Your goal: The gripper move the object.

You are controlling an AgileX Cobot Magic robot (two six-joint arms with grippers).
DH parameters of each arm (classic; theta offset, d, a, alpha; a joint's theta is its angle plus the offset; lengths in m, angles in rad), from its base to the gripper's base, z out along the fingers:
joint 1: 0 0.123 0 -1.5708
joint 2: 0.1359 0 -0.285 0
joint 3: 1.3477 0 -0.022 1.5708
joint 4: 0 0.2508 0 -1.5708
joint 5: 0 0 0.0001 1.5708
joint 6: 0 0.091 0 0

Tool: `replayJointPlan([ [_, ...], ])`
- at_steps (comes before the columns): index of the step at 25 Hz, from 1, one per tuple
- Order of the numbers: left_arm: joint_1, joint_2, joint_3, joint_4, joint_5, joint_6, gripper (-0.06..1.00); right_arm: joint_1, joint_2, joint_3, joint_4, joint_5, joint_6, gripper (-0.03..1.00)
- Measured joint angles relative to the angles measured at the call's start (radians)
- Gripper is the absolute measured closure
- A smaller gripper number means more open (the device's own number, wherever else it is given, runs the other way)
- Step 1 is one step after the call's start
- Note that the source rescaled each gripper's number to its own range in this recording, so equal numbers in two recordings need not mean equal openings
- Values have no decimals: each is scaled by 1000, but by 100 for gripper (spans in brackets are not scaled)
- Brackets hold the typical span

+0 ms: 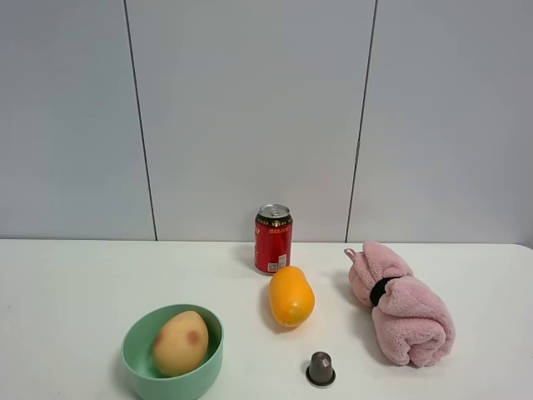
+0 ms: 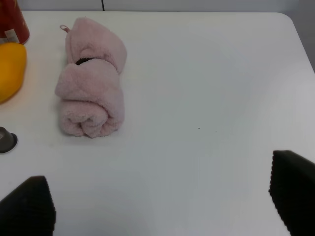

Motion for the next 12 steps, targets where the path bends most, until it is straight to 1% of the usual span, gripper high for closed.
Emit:
replayJointPlan([
  [12,0,0,0,0,0,4,-1,0,0,0,0,0,0,-3],
])
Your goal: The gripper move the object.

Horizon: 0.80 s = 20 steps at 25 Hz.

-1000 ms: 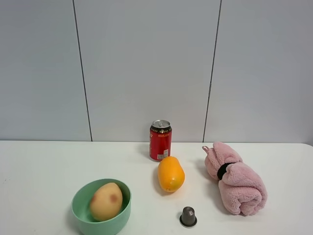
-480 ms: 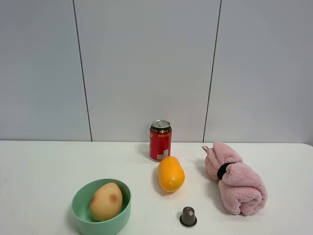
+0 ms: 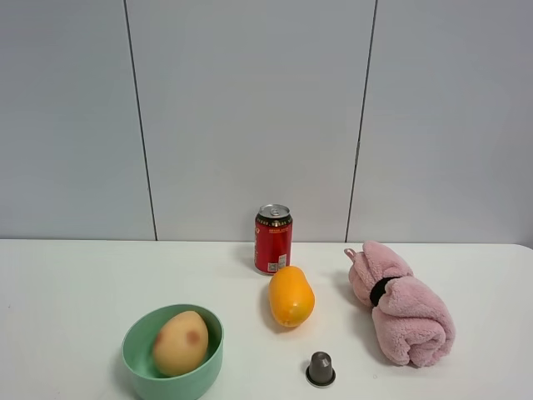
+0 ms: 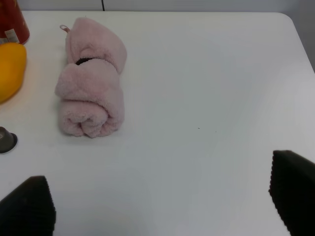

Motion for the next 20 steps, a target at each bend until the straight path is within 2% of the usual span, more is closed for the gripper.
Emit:
replayJointPlan([
  [20,0,0,0,0,0,3,-1,0,0,0,0,0,0,-3],
])
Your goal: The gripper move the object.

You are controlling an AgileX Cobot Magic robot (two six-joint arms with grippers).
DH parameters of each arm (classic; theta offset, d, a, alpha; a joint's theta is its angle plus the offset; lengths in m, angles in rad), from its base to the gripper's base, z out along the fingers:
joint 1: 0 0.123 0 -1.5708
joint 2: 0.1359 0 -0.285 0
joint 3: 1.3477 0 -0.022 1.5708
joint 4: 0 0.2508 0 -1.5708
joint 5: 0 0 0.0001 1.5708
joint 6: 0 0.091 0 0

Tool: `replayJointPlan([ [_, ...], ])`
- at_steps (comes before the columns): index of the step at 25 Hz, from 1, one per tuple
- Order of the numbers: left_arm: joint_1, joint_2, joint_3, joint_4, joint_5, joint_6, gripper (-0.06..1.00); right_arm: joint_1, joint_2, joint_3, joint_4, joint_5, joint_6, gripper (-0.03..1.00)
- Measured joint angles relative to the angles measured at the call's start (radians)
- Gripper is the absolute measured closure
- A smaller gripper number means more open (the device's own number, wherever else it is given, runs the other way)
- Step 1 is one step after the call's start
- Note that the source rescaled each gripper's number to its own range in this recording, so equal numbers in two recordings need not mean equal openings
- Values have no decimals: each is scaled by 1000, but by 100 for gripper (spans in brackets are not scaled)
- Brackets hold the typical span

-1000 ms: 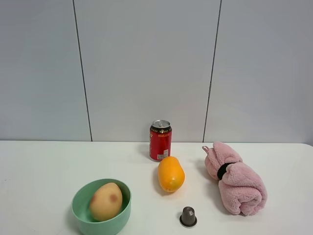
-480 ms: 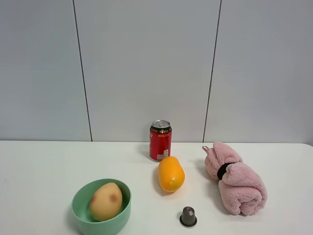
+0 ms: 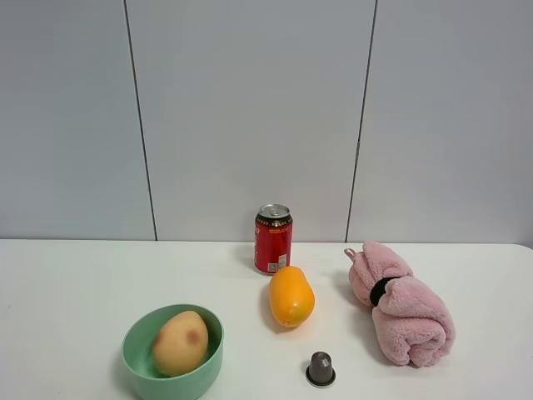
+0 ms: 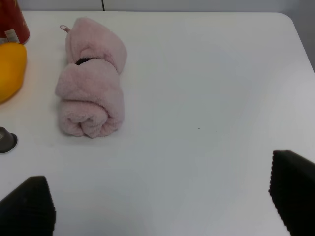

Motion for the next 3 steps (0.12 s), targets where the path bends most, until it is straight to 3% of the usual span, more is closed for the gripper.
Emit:
replayJointPlan([
  [3,0,0,0,0,0,0,-1,0,0,0,0,0,0,-3],
])
